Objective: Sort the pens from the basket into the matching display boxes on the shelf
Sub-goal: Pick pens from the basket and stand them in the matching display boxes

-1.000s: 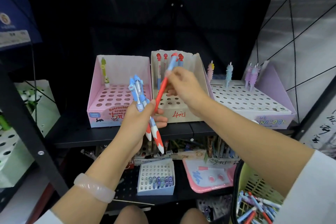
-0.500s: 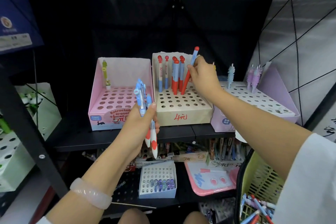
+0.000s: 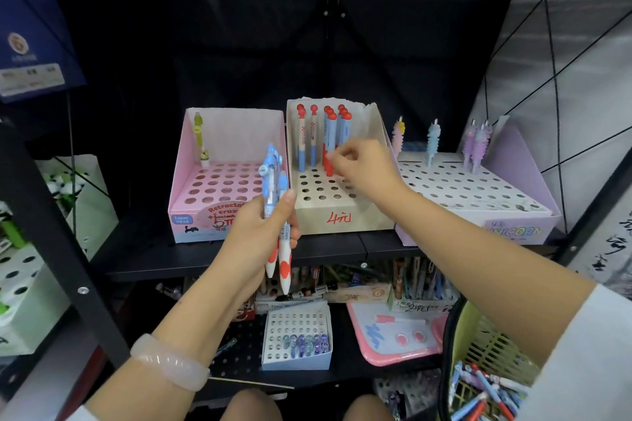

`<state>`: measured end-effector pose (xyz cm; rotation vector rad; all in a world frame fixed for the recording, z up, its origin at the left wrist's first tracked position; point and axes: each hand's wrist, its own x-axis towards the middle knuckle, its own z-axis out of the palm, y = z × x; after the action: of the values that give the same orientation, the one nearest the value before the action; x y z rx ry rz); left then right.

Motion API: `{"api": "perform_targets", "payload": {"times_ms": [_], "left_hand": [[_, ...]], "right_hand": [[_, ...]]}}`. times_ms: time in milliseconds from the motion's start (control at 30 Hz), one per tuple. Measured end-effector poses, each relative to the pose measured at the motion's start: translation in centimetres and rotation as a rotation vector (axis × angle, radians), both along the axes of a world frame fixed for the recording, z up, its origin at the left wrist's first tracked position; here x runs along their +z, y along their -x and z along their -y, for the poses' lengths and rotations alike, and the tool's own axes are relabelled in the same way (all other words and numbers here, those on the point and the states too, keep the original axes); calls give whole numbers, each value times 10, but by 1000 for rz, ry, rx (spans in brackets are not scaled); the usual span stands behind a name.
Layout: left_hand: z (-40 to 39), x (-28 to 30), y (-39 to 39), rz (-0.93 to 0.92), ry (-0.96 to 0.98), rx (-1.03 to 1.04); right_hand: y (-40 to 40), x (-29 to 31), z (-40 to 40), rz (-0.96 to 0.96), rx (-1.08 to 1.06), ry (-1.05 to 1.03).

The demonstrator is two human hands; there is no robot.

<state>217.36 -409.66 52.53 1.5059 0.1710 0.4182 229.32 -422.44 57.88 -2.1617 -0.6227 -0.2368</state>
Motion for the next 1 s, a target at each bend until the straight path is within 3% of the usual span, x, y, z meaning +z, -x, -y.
{"api": "perform_targets", "payload": {"times_ms": [67,167,300,433,567,733,900,1000], "left_hand": [[5,2,0,13,30,-11],[12,6,0,19,68,-27],[16,8,1,35,95,-47],[8,5,4,20,138,-47],[-3,8,9,56,54,83],[-27,13,16,85,-100,226],[-59,19,25,94,64,267],[-83,17,31,78,-9,410]], "right_hand": [[22,1,-2,-202,304,-48],[40,-5,-4,-275,517,-67],[43,-6,-4,-263,529,-130],[35,2,-5,-355,517,-331],[39,6,-21,-404,492,-431],[47,15,-57,-308,400,-392],[38,36,-87,-299,408,-476],[18,53,-104,-224,352,-543]]}}
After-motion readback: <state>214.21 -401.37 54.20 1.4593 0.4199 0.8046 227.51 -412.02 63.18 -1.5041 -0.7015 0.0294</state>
